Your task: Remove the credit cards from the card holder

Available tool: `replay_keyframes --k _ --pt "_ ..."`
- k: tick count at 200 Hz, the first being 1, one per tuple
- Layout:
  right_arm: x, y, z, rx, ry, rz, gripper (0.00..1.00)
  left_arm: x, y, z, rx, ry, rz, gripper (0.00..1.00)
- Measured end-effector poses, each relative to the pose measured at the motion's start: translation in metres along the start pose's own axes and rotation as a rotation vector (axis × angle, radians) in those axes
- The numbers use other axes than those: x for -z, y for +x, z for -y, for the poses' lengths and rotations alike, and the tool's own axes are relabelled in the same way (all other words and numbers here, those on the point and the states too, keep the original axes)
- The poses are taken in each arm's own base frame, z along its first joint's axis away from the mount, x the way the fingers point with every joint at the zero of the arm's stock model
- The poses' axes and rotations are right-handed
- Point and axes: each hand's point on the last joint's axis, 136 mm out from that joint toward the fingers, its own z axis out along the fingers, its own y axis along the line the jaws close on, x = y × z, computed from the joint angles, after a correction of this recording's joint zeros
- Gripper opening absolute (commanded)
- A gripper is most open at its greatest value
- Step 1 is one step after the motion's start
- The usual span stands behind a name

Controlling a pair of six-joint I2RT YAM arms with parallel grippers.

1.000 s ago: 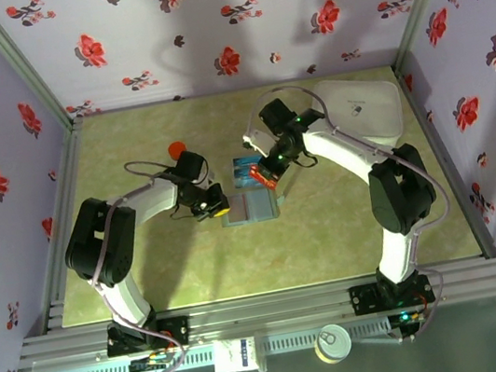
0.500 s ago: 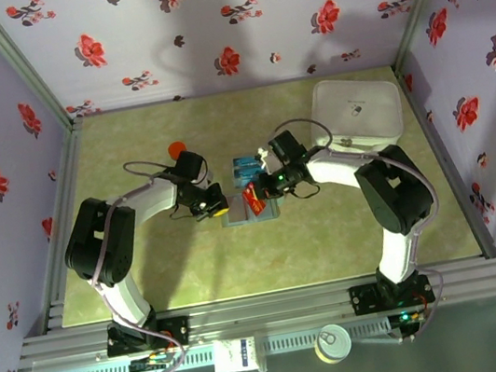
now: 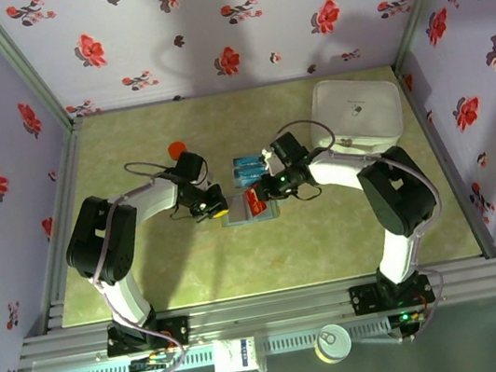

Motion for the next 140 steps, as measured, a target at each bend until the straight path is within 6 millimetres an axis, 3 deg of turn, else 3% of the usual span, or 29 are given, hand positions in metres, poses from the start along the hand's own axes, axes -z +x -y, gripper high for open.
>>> replay_keyframes --k 72,108,140 --pt "0.025 0.005 0.003 0.126 0.120 -0.097 0.25 0.000 0.001 -0.001 0.001 -0.002 -0.002 0.06" --pt "0.045 -0.024 -0.010 0.346 0.165 -0.087 0.24 0.000 0.001 -0.001 -0.002 -0.002 -0.002 0.05" --pt "0.050 -0.051 -0.017 0.601 0.191 -0.113 0.22 0.000 0.001 -0.001 -0.002 -0.003 -0.003 0.06"
